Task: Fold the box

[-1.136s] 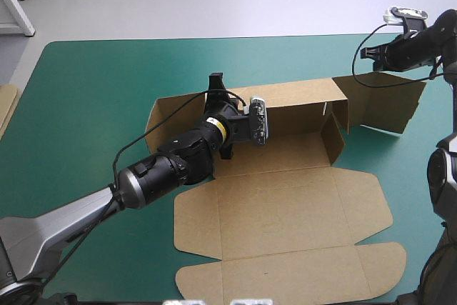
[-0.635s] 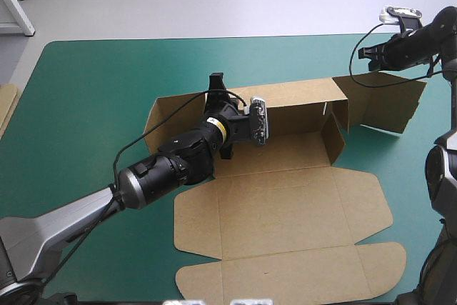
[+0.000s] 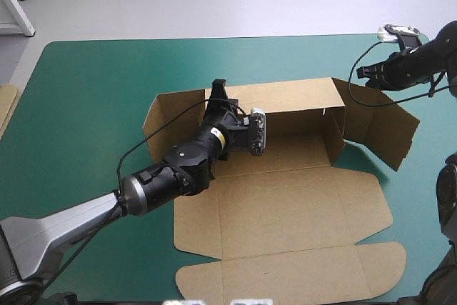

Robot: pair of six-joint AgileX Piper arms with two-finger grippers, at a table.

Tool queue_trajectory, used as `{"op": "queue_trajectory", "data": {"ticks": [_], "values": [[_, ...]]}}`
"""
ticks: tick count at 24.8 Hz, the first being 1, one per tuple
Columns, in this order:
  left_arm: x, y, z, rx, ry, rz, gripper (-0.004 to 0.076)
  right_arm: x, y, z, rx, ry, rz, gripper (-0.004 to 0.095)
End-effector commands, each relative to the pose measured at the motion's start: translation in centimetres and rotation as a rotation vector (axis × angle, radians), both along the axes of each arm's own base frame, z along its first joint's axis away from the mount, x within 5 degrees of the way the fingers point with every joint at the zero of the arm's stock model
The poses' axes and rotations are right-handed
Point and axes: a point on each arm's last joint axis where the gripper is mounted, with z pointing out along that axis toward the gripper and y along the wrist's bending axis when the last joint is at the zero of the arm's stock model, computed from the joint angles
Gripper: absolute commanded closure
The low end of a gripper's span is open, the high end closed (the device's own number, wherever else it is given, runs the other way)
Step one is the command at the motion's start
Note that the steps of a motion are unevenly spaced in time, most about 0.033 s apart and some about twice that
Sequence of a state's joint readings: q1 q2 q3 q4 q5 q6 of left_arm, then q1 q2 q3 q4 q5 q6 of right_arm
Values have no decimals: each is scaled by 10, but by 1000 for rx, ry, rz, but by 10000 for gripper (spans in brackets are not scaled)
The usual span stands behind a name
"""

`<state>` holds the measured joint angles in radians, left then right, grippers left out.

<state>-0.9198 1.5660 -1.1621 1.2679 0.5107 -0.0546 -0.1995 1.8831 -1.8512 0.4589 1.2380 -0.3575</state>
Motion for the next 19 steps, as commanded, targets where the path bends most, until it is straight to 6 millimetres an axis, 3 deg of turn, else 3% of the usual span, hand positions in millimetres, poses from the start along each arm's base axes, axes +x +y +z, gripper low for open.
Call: {"op": "queue_trajectory", "data": {"ticks": [1,11,19], "values": [[-6,0,17,-69,-20,-19,734,-29,3,38,17,-112,10,928],[-6,0,16,-89,-10,-7,734,-75,10,30,130,-226,59,928],[-6,0,16,-104,-4,-2,734,-104,20,-2,147,-330,116,927]]}}
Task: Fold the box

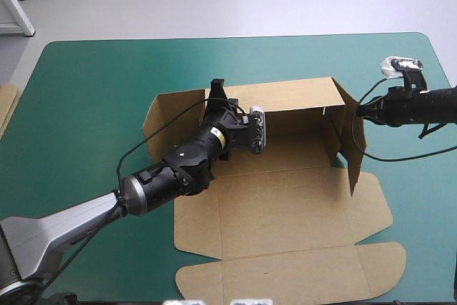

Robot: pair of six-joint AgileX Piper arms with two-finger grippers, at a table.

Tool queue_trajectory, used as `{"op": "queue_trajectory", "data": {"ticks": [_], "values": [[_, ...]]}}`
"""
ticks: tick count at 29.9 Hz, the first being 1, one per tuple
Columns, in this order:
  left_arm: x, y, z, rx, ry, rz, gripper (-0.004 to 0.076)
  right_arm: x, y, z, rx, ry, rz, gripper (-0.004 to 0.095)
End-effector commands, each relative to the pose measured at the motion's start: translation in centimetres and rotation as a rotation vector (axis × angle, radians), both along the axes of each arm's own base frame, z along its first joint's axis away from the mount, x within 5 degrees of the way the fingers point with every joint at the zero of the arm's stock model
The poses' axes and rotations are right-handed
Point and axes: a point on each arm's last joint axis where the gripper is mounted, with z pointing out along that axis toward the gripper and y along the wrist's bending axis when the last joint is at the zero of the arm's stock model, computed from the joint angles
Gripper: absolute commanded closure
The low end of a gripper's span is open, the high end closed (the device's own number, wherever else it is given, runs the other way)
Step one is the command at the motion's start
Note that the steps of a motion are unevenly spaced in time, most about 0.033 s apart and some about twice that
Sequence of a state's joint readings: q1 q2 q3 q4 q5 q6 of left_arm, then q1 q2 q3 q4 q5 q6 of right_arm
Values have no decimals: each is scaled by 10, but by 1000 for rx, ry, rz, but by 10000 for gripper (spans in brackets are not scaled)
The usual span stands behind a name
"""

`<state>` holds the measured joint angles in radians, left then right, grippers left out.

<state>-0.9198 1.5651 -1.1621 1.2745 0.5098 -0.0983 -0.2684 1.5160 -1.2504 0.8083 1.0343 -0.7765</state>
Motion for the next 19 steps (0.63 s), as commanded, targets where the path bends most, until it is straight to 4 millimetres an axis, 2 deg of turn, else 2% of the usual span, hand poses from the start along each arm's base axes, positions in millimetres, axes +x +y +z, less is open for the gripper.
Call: {"op": "queue_trajectory", "data": {"ticks": [1,12,19], "values": [[-6,0,16,-70,-14,-16,734,-14,5,13,10,-158,8,928],[-6,1,12,-35,-32,-25,734,-40,12,-14,-82,-356,51,927],[-6,1,12,-40,-30,-26,734,-53,20,-35,-118,-431,151,924]]}}
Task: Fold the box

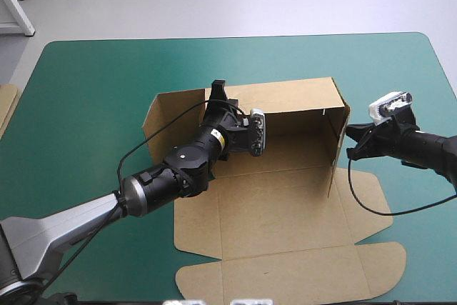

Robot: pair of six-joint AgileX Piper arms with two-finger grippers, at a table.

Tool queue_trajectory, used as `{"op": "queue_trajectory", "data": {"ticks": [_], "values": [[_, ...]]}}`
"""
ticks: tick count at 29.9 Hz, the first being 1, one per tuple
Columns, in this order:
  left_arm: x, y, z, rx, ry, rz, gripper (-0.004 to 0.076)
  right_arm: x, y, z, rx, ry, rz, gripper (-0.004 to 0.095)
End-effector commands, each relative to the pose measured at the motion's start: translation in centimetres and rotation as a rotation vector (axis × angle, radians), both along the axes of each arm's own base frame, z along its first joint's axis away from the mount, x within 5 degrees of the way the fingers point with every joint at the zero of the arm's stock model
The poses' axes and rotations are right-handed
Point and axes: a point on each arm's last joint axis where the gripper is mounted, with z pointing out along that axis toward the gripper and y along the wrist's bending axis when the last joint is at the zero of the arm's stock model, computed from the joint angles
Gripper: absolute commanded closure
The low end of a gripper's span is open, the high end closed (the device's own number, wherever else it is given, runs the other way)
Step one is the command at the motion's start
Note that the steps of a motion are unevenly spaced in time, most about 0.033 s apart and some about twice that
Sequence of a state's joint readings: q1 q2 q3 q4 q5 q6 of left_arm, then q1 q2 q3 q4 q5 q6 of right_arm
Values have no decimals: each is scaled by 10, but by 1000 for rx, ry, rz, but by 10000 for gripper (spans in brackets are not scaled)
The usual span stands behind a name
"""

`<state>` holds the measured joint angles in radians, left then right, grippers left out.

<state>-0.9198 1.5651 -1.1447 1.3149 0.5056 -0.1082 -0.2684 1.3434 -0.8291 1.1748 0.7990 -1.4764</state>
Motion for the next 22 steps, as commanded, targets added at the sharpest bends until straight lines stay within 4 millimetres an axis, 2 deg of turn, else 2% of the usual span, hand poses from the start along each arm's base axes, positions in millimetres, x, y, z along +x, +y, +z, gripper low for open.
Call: {"op": "queue_trajectory", "data": {"ticks": [1,5,12,17,19,22], "values": [[-6,0,16,-67,-13,-14,734,-6,3,12,-3,-120,42,919],[-6,0,16,-69,-10,-12,734,-8,5,6,-25,-137,80,842],[-6,0,16,-74,-6,-14,734,-11,10,8,-22,-161,158,532],[-7,-2,16,-82,-4,-32,734,-11,11,8,-33,-181,175,373],[-7,-3,16,-84,-3,-39,734,-11,11,9,-26,-191,166,319],[-7,-3,16,-87,-3,-44,734,-9,10,11,-15,-207,150,300]]}}
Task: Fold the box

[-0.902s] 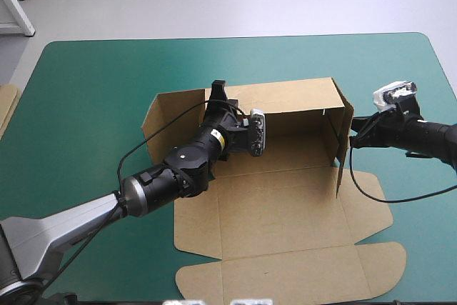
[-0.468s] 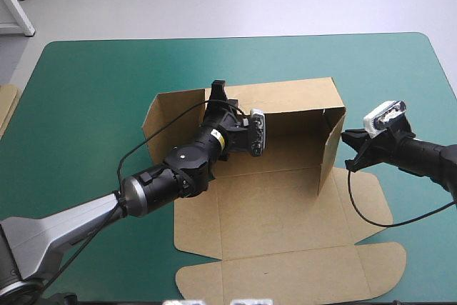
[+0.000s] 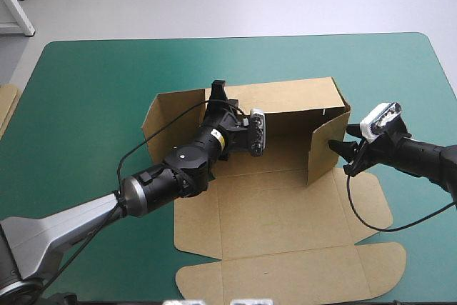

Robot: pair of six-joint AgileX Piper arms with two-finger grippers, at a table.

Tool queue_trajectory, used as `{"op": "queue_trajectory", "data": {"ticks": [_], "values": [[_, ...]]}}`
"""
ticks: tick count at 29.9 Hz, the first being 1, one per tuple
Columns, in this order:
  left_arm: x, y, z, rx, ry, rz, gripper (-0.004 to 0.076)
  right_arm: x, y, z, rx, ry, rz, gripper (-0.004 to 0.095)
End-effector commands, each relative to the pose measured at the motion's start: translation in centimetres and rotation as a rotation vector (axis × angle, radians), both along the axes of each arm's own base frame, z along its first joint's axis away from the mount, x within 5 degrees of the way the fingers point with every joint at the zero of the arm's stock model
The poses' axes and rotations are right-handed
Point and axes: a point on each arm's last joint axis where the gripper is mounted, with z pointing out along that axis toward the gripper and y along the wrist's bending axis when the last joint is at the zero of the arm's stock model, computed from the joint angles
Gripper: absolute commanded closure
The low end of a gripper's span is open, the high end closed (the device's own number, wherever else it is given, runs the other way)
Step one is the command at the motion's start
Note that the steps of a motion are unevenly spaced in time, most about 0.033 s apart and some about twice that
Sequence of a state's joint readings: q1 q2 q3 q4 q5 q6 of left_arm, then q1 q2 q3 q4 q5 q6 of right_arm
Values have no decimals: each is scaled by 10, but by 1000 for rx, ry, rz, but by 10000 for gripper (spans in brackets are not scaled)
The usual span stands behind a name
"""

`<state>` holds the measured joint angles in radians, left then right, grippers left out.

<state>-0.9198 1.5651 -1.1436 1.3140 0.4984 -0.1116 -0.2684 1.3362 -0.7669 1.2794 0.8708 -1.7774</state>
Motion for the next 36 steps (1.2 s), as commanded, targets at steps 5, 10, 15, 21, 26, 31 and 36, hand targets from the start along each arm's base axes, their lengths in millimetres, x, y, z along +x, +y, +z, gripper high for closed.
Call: {"op": "queue_trajectory", "data": {"ticks": [5,10,15,21,26,31,36], "values": [[-7,-3,16,-84,-5,-38,734,4,-1,22,53,-122,-45,300],[-7,-2,16,-85,-3,-38,734,7,5,20,63,-122,-39,306],[-7,-3,16,-88,-3,-44,734,16,24,10,18,-97,-31,306],[-7,-3,16,-88,-3,-44,734,20,23,11,19,-100,-125,339],[-7,-3,16,-89,-2,-47,734,21,24,12,50,-100,-136,374],[-8,-4,16,-91,-2,-53,734,22,23,13,58,-101,-153,388],[-8,-4,16,-93,-1,-57,734,23,22,14,80,-103,-169,547]]}}
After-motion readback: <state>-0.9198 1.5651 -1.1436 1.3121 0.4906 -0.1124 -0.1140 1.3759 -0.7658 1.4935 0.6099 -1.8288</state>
